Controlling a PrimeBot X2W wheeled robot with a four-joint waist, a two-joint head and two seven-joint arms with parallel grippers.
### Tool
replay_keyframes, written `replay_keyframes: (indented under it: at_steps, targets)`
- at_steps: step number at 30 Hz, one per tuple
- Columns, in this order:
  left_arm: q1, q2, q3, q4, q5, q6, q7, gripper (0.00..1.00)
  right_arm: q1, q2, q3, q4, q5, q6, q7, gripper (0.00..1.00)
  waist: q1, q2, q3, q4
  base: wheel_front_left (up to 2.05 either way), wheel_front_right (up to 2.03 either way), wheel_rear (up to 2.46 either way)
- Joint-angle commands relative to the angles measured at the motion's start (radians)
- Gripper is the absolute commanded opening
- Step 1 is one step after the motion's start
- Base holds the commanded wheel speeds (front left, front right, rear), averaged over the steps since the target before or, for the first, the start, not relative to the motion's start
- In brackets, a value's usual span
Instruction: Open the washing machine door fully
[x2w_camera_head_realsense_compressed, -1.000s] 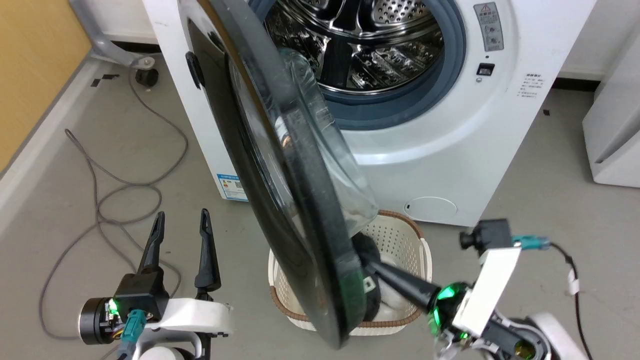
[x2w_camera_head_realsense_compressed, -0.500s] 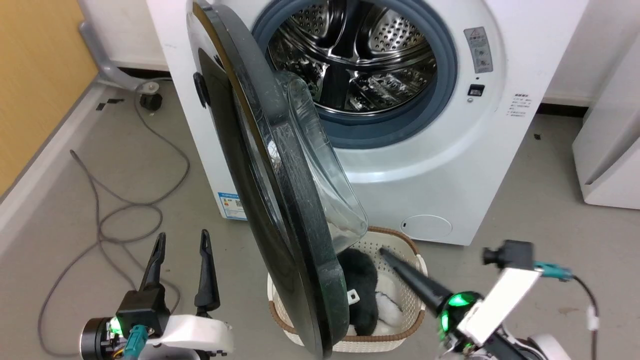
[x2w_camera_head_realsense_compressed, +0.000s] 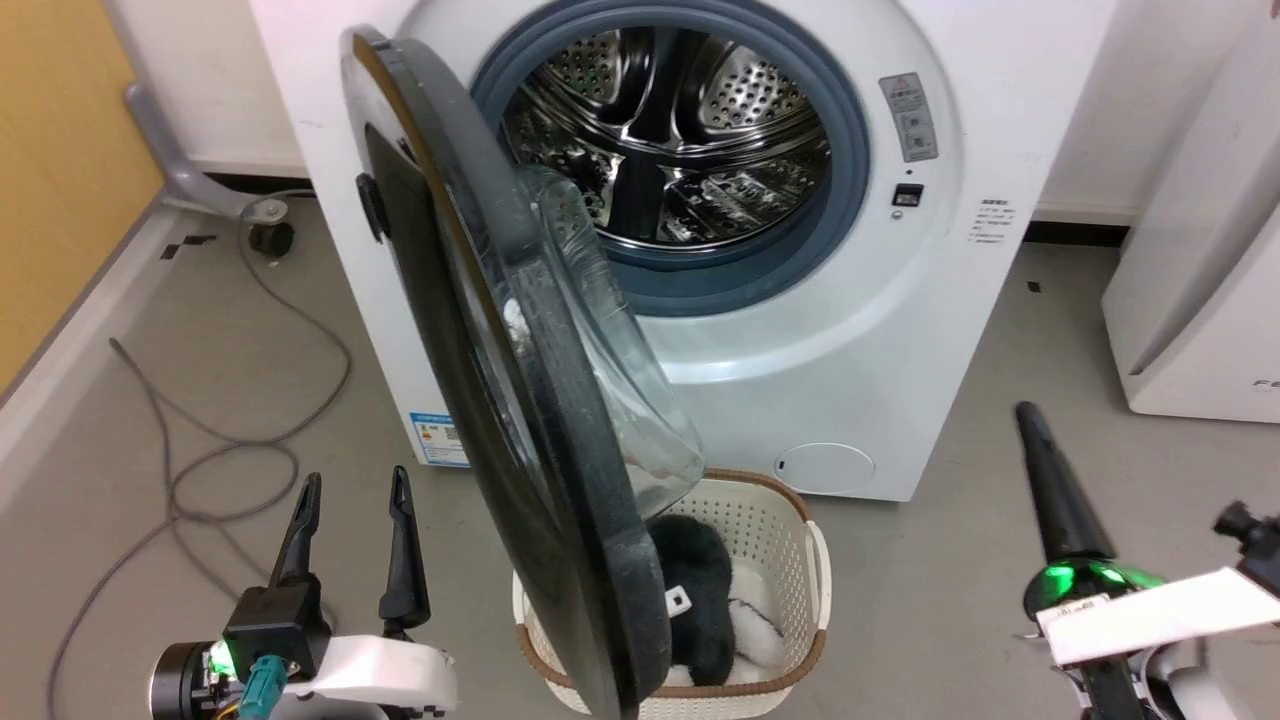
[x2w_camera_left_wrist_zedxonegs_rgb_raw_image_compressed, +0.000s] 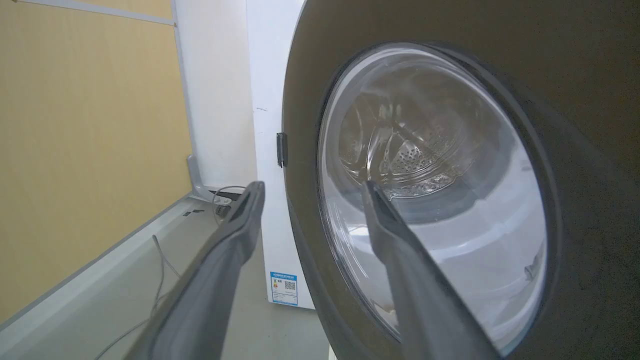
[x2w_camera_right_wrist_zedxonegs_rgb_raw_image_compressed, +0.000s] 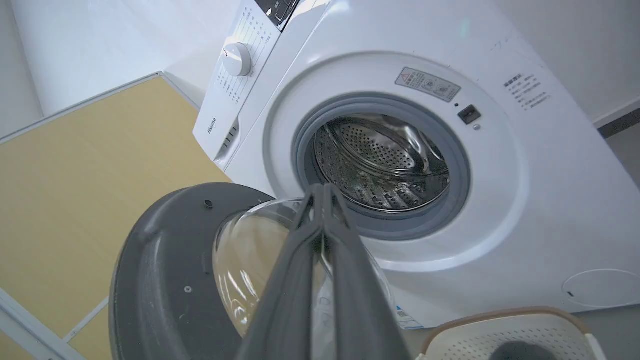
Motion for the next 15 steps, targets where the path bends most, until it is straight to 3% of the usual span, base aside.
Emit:
replay_keyframes:
  at_steps: [1, 4, 11, 15]
  targets:
    - [0.021, 0.001, 0.002, 0.000, 0.009, -0.005, -0.005, 1.00, 0.016, -0.009, -0.009, 0.015, -0.066, 0.001, -0.028, 0.00, 0.0001, 0.0000, -0.004, -0.007, 0.00, 0.00, 0.00]
    - [0.029, 0.001, 0.010, -0.004, 0.009, -0.002, -0.005, 1.00, 0.024, 0.013, -0.079, 0.022, -0.228, 0.001, -0.042, 0.00, 0.0001, 0.0000, -0.010, -0.021, 0.00, 0.00, 0.00]
    - [0.053, 0.001, 0.022, -0.015, 0.007, 0.004, -0.005, 1.00, 0.084, 0.138, -0.262, -0.053, -0.740, 0.001, -0.044, 0.00, 0.0001, 0.0000, -0.013, -0.061, 0.00, 0.00, 0.00]
    - [0.051, 0.001, 0.026, -0.016, 0.007, 0.004, -0.005, 1.00, 0.113, 0.180, -0.299, -0.069, -0.900, 0.001, -0.044, 0.00, 0.0001, 0.0000, -0.010, -0.075, 0.00, 0.00, 0.00]
